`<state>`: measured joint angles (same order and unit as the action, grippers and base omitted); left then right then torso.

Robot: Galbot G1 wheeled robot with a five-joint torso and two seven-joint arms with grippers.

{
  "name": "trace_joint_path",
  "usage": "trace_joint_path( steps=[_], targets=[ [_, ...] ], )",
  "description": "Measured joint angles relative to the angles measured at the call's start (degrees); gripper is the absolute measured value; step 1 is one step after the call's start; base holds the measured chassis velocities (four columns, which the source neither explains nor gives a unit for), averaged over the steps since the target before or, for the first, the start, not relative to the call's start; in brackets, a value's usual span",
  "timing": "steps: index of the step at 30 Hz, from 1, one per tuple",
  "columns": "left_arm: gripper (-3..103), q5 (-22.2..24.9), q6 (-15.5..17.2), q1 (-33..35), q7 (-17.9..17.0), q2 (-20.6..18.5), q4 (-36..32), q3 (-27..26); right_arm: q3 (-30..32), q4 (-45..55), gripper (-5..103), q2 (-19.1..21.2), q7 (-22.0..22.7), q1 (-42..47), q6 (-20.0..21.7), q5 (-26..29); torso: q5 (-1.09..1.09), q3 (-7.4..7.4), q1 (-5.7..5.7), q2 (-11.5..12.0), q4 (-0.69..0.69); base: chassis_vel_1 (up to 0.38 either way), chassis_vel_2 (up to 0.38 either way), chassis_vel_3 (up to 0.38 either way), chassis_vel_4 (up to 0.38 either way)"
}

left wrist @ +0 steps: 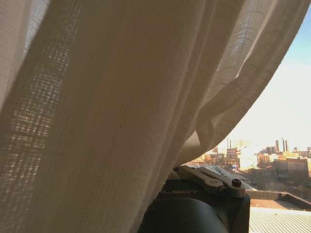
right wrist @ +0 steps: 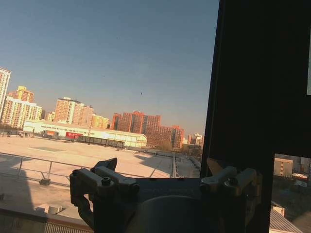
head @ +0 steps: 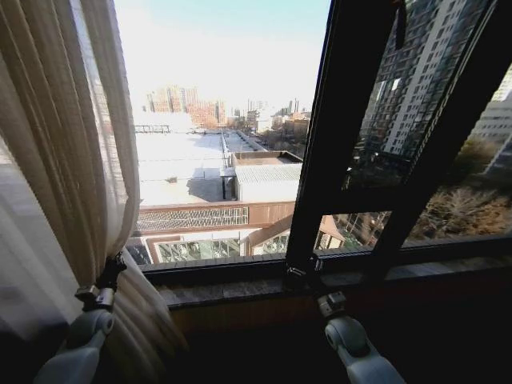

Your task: Open the curtains by pulling them apart, changing their state from closed to fully open.

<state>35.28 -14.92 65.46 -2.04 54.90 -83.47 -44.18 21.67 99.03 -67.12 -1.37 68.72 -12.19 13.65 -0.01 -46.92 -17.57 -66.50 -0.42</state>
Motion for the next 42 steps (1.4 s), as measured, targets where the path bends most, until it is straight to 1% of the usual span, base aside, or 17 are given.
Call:
trace_joint_path(
  steps=[2,4,5,7,9,12,15,19,28,29,31,32,33,36,37,40,42],
  targets=[
    [0,1.4,0.0,0.0,-0.9,-2.0,2.0,-1.8,0.0,0.0,100,0.0,0.0,0.0,0.0,0.0,0.00,0.00,-0.01,0.0,-0.01,0.000,0.000,0.000,0.000],
    [0,1.8,0.0,-0.1,-1.1,-2.6,2.6,-2.1,0.0,0.0,100,0.0,0.0,0.0,0.0,0.0,-0.01,-0.01,-0.01,0.0,0.00,0.000,0.000,0.000,0.000],
    [0,3.1,0.0,-0.7,-1.8,-4.3,5.3,-3.4,0.0,0.0,100,0.0,0.0,0.0,0.0,0.0,-0.01,0.00,-0.01,0.0,-0.01,0.000,0.000,0.000,0.000],
    [0,3.4,0.0,-0.9,-2.1,-4.7,6.1,-3.8,0.0,0.0,100,0.0,0.0,0.0,0.0,0.0,-0.01,0.00,-0.01,0.0,-0.02,0.000,0.000,0.000,0.000],
    [0,4.1,0.0,-2.2,-3.3,-6.6,10.2,-5.5,0.0,0.0,100,0.0,0.0,0.0,0.0,0.0,-0.02,0.00,-0.01,0.0,-0.02,0.000,0.000,0.000,0.000],
    [0,4.2,0.0,-3.2,-3.9,-8.0,13.5,-6.8,0.0,0.0,100,0.0,0.0,0.0,0.0,0.0,0.00,0.00,-0.01,0.0,-0.01,0.000,0.000,0.000,0.000],
    [0,4.1,-0.3,-4.8,-4.5,-10.3,19.7,-9.1,0.0,0.0,100,0.0,0.0,0.0,0.0,0.0,0.00,0.00,-0.01,0.0,-0.01,0.000,0.000,0.000,0.000],
    [0,4.1,-1.0,-5.3,-4.5,-11.4,23.5,-10.1,0.0,0.0,100,0.0,0.0,0.0,0.0,0.0,-0.01,0.00,-0.01,0.0,0.02,0.000,0.000,0.000,0.000],
    [0,3.5,-1.0,-5.0,-4.6,-9.0,21.4,-9.8,0.0,0.0,100,0.0,0.0,0.0,0.0,0.0,0.00,-0.01,-0.02,0.0,-0.02,0.000,0.000,0.000,0.000],
    [-3,3.5,-0.8,-4.8,-4.6,-8.7,20.9,-9.7,0.0,0.0,100,0.0,0.0,0.0,0.0,0.0,0.00,-0.01,-0.02,0.0,-0.02,0.000,0.000,0.000,0.000],
    [1,3.5,-0.3,-4.5,-4.6,-8.4,20.1,-9.6,0.0,0.0,100,0.0,0.0,0.0,0.0,0.0,-0.01,-0.01,-0.02,0.0,-0.02,0.000,0.000,0.000,0.000],
    [7,3.5,0.0,-4.3,-4.6,-8.2,19.5,-9.6,0.0,0.0,100,0.0,0.0,0.0,0.0,0.0,0.00,-0.01,-0.02,0.0,-0.01,0.000,0.000,0.000,0.000],
    [7,3.4,0.4,-4.1,-4.6,-7.9,18.7,-9.6,0.0,0.0,100,0.0,0.0,0.0,0.0,0.0,0.01,-0.01,-0.02,0.0,-0.01,0.000,0.000,0.000,0.000],
    [23,2.5,1.0,-2.9,-4.6,-6.5,16.0,-9.8,0.0,0.0,100,0.0,0.0,0.0,0.0,0.0,0.01,-0.01,-0.02,0.0,-0.02,0.000,0.000,0.000,0.000],
    [23,2.5,1.0,-2.9,-4.6,-6.5,16.0,-9.8,0.0,0.0,100,0.0,0.0,0.0,0.0,0.0,0.01,-0.01,-0.02,0.0,-0.02,0.000,0.000,0.000,0.000],
    [39,-0.1,1.1,-1.1,-4.6,-3.8,11.7,-10.4,0.0,0.0,100,0.0,0.0,0.0,0.0,0.0,0.01,-0.01,-0.02,0.0,-0.01,0.000,0.000,0.000,0.000],
    [39,-1.1,1.0,-0.4,-4.6,-2.5,10.0,-10.5,0.0,0.0,100,0.0,0.0,0.0,0.0,0.0,0.02,-0.01,-0.02,0.0,0.00,0.000,0.000,0.000,0.000]
  ],
)
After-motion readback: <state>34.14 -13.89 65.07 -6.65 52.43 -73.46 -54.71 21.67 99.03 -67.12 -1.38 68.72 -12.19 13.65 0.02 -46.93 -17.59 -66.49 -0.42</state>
